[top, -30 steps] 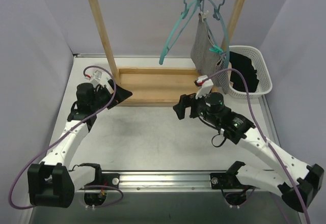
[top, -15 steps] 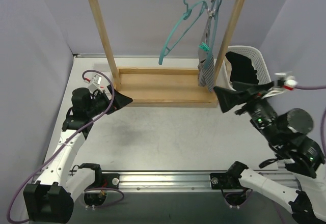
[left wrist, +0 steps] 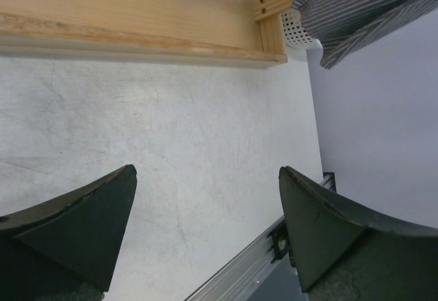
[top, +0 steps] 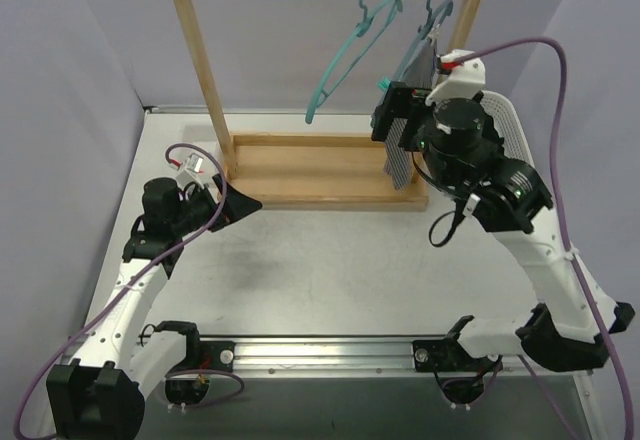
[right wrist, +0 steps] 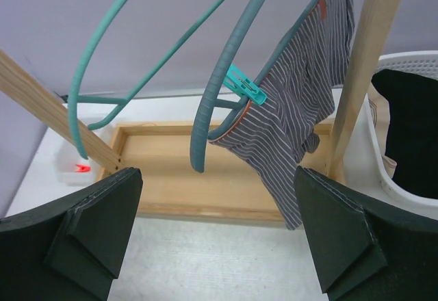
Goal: Remove the underwear clipped to the hanger
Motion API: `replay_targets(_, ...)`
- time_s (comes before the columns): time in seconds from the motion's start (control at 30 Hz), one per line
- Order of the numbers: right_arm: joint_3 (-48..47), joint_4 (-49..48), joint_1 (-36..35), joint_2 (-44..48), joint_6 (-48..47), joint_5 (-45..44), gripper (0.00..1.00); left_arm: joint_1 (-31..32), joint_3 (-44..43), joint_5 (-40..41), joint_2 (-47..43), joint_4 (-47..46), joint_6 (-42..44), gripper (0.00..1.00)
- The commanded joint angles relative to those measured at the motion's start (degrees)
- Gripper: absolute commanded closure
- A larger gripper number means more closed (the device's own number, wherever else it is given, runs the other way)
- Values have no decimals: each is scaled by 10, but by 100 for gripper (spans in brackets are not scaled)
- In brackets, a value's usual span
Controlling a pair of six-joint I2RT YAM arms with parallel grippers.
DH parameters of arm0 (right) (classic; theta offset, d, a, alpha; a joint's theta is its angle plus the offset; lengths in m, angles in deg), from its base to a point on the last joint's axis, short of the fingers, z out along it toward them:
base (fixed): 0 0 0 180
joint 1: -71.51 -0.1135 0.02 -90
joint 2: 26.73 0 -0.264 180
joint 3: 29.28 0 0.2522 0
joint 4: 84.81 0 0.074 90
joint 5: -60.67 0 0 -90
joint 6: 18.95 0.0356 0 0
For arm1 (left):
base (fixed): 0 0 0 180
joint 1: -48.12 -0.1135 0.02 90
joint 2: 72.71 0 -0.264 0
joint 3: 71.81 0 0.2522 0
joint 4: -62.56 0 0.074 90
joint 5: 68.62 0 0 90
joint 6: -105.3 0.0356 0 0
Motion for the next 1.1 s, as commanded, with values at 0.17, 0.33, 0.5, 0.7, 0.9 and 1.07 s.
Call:
replay_targets(0.17,-116,58,2,-112,53,-106,0,2,8,-18,-24,-11,5,6)
replay_targets(0.33,-167,91,23,-185,82,-99,0,0,16,-20,-31,-14,3,6)
replay_targets(0.5,-189,73,57,-218,91,-48,0,-4,25,-26,-35,-19,3,6)
replay_targets(0.7,-171,65,74,-204,111,-42,5,-8,32,-34,-43,-18,2,6)
replay_targets(0.9,-111,70,88,-154,104,-18,31,-11,33,-36,-44,-21,0,6)
replay_targets(1.07,-99,82,104,-137,80,5,47,-11,34,-39,-37,-28,-5,6)
